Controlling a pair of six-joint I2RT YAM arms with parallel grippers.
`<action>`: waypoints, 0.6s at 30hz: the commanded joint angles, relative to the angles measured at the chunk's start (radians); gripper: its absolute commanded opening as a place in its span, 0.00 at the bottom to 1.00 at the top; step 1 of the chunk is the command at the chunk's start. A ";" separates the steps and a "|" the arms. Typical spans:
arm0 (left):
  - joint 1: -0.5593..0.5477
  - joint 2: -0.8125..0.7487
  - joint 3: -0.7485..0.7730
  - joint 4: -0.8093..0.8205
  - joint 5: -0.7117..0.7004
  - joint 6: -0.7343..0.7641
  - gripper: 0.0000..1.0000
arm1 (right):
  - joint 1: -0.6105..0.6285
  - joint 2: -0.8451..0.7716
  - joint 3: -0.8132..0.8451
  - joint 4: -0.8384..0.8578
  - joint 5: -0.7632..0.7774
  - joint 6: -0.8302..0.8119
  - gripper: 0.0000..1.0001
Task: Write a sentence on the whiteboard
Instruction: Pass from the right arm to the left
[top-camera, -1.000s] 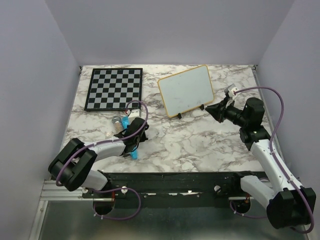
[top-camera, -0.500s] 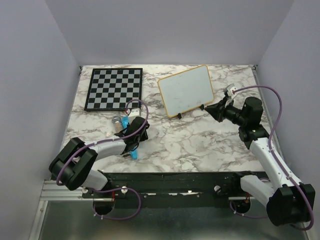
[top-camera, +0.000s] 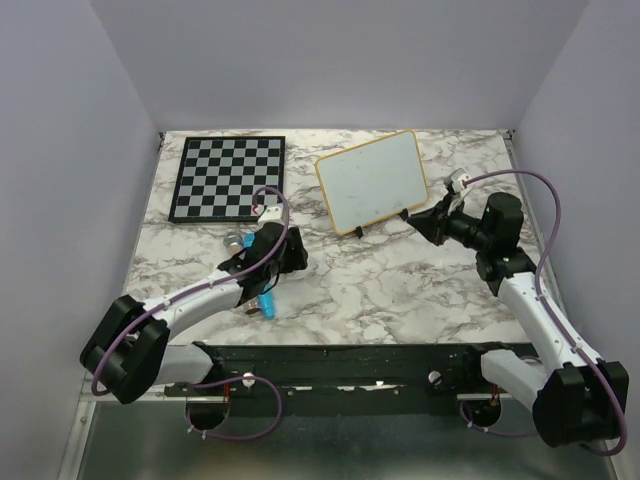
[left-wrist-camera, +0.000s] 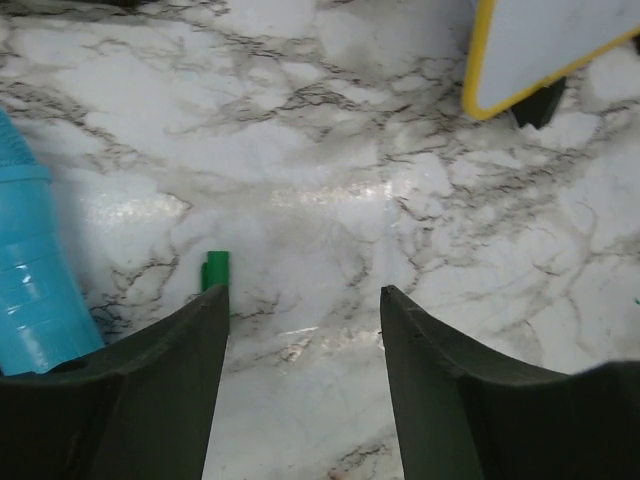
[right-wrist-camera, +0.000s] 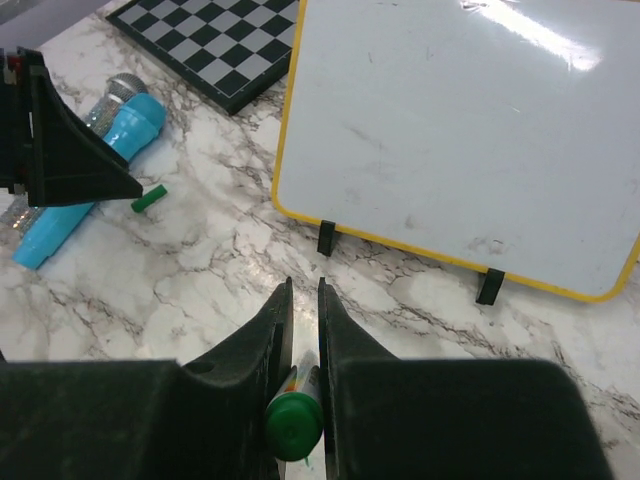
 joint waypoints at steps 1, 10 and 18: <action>0.005 -0.083 -0.023 0.118 0.277 0.186 0.72 | -0.006 0.028 0.032 -0.030 -0.134 0.033 0.00; -0.185 -0.201 -0.106 0.442 0.511 0.555 0.89 | 0.011 0.206 0.055 0.013 -0.526 0.260 0.01; -0.271 0.064 0.102 0.502 0.519 0.601 0.85 | 0.031 0.220 0.039 0.074 -0.552 0.330 0.00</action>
